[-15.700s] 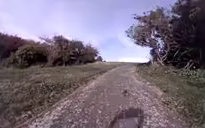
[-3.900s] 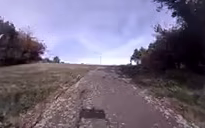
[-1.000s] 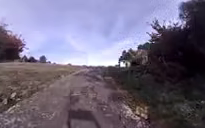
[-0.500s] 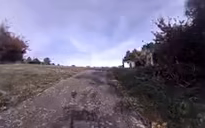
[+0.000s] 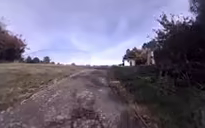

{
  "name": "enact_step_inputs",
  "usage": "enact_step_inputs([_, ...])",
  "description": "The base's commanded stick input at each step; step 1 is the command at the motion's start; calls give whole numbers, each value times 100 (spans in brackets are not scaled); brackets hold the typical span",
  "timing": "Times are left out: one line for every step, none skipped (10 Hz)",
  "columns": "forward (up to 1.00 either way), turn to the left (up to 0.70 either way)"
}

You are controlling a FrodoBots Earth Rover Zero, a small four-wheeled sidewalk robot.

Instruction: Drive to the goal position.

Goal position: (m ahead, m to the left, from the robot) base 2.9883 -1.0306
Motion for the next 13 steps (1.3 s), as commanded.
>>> enact_step_inputs([85,0])
enact_step_inputs([85,0])
enact_step_inputs([85,0])
enact_step_inputs([85,0])
enact_step_inputs([85,0])
enact_step_inputs([85,0])
enact_step_inputs([85,0])
enact_step_inputs([85,0])
enact_step_inputs([85,0])
enact_step_inputs([85,0])
enact_step_inputs([85,0])
enact_step_inputs([85,0])
enact_step_inputs([85,0])
